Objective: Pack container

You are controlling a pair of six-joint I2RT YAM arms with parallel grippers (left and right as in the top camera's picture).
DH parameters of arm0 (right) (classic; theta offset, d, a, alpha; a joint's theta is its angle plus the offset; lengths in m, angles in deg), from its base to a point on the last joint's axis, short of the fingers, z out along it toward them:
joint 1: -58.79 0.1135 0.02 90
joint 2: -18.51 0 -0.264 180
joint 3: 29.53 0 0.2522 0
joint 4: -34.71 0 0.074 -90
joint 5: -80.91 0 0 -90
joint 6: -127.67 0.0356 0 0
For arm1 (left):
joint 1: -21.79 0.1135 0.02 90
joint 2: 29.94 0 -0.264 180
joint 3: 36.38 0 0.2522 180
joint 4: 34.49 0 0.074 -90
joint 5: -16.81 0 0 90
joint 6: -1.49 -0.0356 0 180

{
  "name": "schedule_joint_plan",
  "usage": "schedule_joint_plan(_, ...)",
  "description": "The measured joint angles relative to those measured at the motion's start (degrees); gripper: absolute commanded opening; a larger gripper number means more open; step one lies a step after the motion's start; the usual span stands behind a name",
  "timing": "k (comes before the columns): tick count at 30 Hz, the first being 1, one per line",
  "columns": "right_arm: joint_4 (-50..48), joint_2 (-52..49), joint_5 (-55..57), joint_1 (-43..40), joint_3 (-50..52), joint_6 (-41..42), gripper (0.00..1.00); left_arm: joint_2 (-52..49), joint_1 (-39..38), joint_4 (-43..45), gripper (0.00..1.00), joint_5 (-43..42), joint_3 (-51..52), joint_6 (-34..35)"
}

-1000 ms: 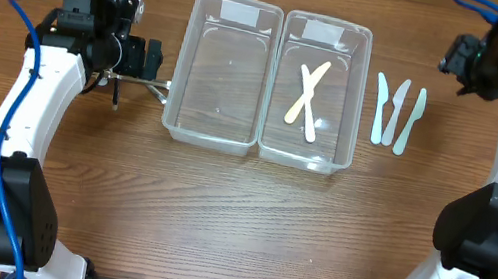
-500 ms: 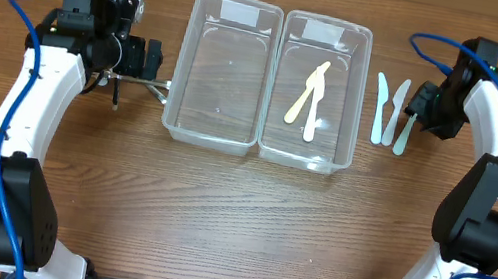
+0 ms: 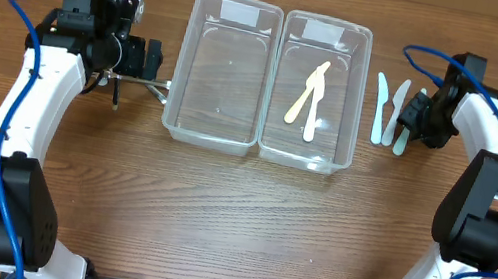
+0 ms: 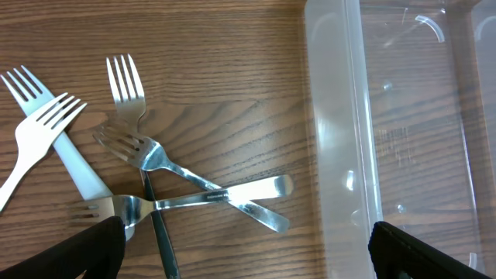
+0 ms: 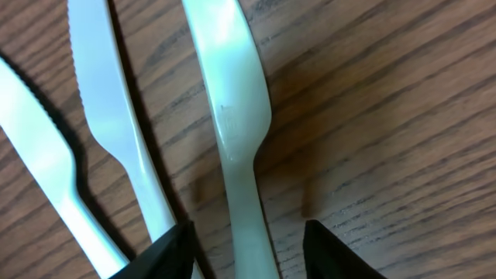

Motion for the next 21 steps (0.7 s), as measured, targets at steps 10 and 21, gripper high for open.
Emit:
schedule_joint_plan(10,-0.59,-0.92,1.2,0.02,0.79,0.44,0.26,0.0,0.0,0.02,1.0,0.0,0.0,0.0)
schedule_joint_plan(21,1.11,-0.37,1.62,-0.09,-0.55,0.44,0.04,0.0,0.0,0.02,1.0,0.0,0.0,0.0)
